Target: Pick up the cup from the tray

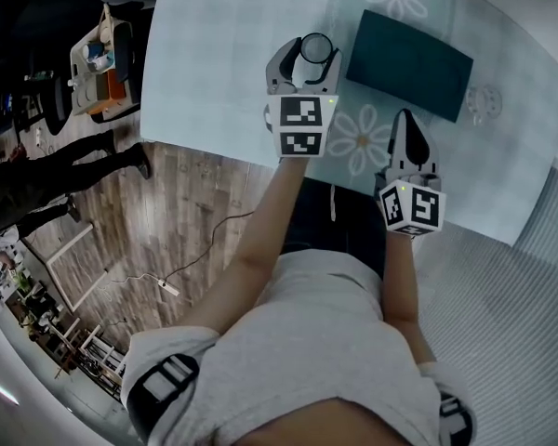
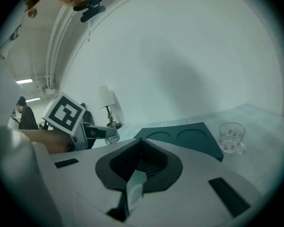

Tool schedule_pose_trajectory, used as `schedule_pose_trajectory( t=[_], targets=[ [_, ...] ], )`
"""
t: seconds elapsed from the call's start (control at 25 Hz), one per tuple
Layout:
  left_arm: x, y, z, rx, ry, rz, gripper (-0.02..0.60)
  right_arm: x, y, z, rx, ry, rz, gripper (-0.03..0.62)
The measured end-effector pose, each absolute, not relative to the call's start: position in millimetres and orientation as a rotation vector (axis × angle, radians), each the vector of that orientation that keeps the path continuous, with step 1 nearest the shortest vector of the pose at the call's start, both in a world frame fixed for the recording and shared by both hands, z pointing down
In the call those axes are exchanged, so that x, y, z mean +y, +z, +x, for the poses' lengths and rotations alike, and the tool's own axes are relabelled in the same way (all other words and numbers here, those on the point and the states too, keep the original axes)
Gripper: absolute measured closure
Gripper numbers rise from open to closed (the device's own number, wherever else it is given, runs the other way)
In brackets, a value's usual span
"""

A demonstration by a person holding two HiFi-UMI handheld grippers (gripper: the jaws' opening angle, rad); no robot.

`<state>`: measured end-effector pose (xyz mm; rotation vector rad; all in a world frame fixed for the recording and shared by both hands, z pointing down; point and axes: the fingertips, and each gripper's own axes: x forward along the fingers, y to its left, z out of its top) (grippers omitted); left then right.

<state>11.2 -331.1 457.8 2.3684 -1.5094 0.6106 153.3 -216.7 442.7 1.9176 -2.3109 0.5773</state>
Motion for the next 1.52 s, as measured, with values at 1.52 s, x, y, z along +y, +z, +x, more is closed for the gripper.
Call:
schedule_pose_trajectory(
  t=[1.52],
  targets=[
    [-330.8,493.4,-1.0,-1.506,0.551,2.399,0.334,-225.1,439.1,138.4,-2.265,0.573,1.956,0.586]
  ],
)
